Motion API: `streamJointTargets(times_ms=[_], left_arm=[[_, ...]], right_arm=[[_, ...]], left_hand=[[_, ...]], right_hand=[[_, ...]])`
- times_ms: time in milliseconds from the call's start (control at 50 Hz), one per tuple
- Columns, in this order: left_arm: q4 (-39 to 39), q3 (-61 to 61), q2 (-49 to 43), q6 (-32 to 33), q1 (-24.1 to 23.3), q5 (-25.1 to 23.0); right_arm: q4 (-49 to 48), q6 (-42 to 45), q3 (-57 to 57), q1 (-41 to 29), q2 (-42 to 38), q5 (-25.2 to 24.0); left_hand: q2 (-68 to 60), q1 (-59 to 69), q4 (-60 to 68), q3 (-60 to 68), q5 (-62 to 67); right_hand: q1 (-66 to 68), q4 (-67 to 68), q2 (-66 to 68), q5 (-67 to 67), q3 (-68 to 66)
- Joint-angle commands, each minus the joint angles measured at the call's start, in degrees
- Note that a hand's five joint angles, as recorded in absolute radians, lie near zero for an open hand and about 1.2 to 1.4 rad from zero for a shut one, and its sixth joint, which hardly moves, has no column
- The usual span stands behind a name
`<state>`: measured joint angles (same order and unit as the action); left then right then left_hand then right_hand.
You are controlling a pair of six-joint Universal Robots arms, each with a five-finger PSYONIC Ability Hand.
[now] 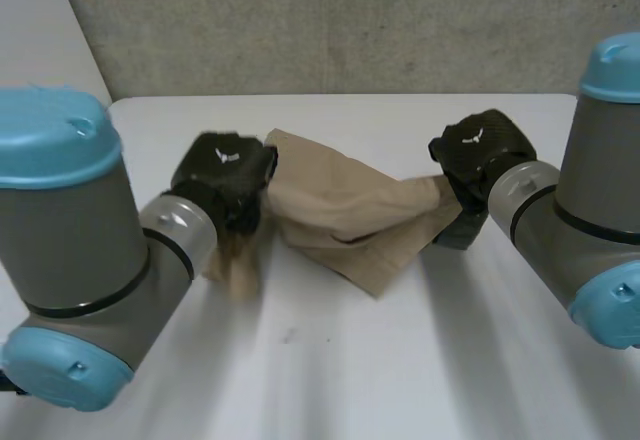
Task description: Fold the shorts.
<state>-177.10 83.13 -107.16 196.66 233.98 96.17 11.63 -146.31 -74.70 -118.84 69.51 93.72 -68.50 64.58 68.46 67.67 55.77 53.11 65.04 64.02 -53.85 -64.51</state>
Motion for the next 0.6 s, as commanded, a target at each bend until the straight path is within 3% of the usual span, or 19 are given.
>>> streamJointTargets(times_ms=[20,80,180,460,600], left_arm=[[0.6,-0.2,-6.0,-0.8,0.2,3.5],[0.6,-0.3,-6.1,-0.8,0.4,4.7],[0.5,-1.0,-6.1,-0.8,0.8,5.2],[0.4,-1.8,-6.7,-1.0,2.1,5.0],[0.4,-3.7,-8.9,-0.8,3.0,5.2]], right_arm=[[2.9,-20.2,-0.1,0.3,-2.5,-2.6],[5.1,-23.7,-0.7,0.9,-2.1,-6.1],[7.6,-24.3,-3.5,2.8,0.5,-10.2],[4.2,-26.0,-14.7,2.3,3.8,-11.2],[1.7,-34.1,-18.8,2.3,4.0,-11.4]], left_hand=[[-11.5,15.4,11.5,12.3,14.2],[-11.5,15.4,11.5,12.3,14.2],[-11.5,15.4,11.5,12.3,14.2],[-11.5,15.4,11.5,12.3,14.2],[-11.5,15.4,11.5,12.3,14.2]], right_hand=[[-4.6,-16.6,-15.5,15.4,16.0],[-19.8,-31.7,-30.7,30.5,31.2],[-27.9,-39.8,-38.8,38.6,39.3],[-30.4,-42.3,-41.3,41.2,41.8],[-30.4,-42.3,-41.3,41.2,41.8]])
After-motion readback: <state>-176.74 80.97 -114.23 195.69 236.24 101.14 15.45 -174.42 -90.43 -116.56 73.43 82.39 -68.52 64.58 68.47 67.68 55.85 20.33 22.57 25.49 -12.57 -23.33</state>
